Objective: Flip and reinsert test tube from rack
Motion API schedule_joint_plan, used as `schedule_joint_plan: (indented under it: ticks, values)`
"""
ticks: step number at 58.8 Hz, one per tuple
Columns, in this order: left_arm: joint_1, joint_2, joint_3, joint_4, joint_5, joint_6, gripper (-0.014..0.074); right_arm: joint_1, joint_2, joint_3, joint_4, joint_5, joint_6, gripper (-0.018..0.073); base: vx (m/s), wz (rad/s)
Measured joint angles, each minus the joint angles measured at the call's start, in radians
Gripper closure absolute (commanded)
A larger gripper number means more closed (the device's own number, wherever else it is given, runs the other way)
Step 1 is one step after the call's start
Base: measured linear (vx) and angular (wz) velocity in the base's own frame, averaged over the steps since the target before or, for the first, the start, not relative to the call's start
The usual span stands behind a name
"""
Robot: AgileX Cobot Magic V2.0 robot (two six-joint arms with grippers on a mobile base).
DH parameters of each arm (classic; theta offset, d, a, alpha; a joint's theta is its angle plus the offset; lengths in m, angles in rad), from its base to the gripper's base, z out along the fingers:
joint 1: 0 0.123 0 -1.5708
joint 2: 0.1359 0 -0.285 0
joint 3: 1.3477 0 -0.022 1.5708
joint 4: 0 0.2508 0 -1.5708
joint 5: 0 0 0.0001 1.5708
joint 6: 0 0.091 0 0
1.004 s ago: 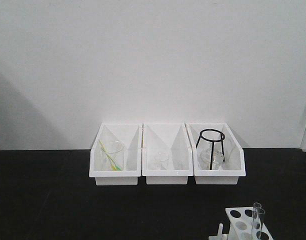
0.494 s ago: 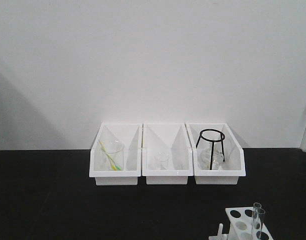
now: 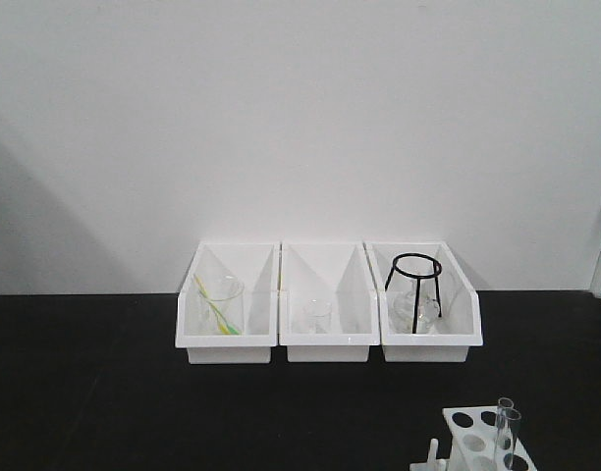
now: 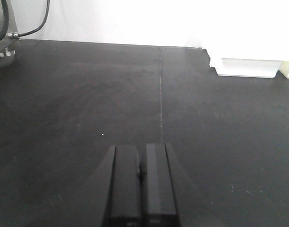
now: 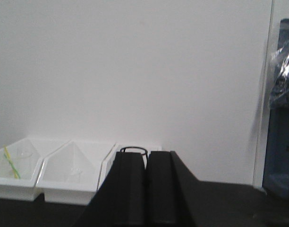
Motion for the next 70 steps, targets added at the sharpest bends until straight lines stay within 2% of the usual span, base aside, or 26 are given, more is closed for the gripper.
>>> schedule_joint_plan:
  ticks: [6,13,21,70]
  values:
    - [0.000,0.000,0.000,0.000,0.000,0.000,0.0603,0.000,-0.064,0.083,0.007,0.060,0.030,0.0572,0.00,0.00]
    - [0.000,0.000,0.000,0.000,0.000,0.000,0.0603,0.000,-0.092,0.161,-0.035,0.121,0.088,0.0571,0.00,0.00]
    - [0.000,0.000,0.000,0.000,0.000,0.000,0.0603,0.000,-0.093,0.175,-0.077,0.148,0.125,0.0571,0.00,0.00]
    - [0.000,0.000,0.000,0.000,0.000,0.000,0.0603,0.000,-0.093,0.175,-0.084,0.178,0.128,0.0571,0.00,0.00]
